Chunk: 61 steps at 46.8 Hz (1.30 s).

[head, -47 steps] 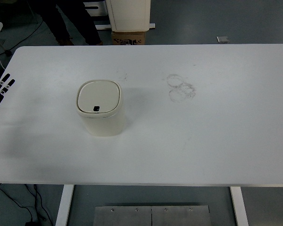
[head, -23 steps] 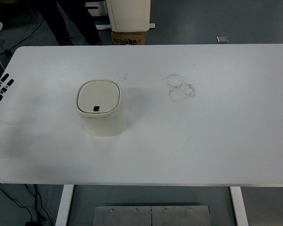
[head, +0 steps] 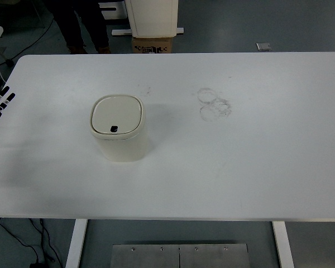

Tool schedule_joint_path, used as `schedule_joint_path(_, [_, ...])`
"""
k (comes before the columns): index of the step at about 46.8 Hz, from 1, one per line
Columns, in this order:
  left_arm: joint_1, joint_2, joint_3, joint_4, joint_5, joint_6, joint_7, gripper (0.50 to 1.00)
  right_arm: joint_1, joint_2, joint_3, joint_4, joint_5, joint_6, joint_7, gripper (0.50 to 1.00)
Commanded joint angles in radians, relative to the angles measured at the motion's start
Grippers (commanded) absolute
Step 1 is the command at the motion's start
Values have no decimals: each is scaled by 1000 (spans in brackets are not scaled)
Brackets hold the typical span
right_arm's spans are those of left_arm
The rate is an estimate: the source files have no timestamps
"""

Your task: Close trash bin

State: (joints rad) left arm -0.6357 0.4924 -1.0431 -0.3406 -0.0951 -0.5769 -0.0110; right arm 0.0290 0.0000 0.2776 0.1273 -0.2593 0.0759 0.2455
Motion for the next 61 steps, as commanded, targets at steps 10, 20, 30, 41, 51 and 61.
schedule_joint_path(10, [-4,-6,1,-1,0,2,0,1000,2,0,5,0,0,-1,0,991])
schedule_joint_path(20, [-9,-14,1,-1,2,2,0,1000,14,0,2,0,0,-1,0,991])
schedule_joint_path(30, [-1,-17,3,-1,2,2,-1,1000,-4,0,0,0,0,-1,0,991])
schedule_joint_path(41, [1,-26,3,-1,2,2,0,1000,0,0,0,0,-3,1,0,991])
schedule_joint_path(51, [1,-31,3,-1,2,2,-1,1000,3,0,-2,0,-6,1,-2,991])
schedule_joint_path(61, [1,-34,3,-1,0,2,-1,1000,2,0,0,2,-2,2,-2,991])
